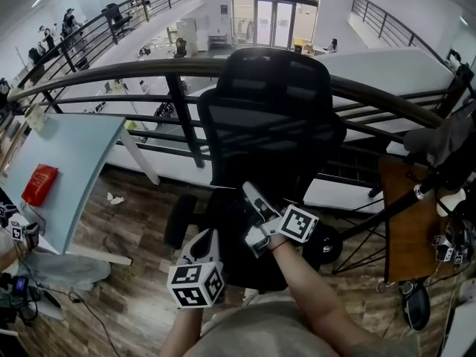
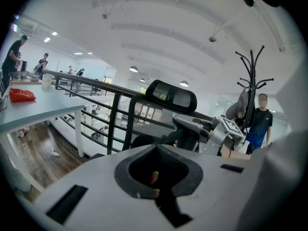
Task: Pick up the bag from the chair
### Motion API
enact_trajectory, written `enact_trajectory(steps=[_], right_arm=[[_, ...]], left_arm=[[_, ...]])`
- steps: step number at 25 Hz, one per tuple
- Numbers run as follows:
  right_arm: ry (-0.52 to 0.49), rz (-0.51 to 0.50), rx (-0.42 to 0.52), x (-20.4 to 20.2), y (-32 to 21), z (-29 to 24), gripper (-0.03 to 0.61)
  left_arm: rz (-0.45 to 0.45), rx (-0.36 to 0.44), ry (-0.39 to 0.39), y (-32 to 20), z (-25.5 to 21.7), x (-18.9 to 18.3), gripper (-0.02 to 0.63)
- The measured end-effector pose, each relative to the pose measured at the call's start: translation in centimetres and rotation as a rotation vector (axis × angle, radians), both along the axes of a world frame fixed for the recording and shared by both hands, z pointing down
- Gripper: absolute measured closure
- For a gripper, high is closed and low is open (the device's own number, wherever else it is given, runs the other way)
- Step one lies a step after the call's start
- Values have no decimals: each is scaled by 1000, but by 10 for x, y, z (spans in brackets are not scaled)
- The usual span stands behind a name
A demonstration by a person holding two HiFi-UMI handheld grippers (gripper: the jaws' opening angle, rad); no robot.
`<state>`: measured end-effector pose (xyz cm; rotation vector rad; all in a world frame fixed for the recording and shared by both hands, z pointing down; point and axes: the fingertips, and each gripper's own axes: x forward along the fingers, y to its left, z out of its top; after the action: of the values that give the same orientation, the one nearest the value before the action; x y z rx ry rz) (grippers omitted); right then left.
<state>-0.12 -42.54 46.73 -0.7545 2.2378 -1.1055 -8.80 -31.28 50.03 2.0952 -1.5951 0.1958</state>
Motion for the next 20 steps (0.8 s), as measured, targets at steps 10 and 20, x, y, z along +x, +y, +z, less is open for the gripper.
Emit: enact_trajectory(steps=[10,20], right_arm=[[10,3,-40,-4,2,-15,577],[31,-25,-73,-5,15,-28,577]], left_arm=[[-2,11,7,0,-5,-1,611],[-13,30,21,-1,-14,0,611]])
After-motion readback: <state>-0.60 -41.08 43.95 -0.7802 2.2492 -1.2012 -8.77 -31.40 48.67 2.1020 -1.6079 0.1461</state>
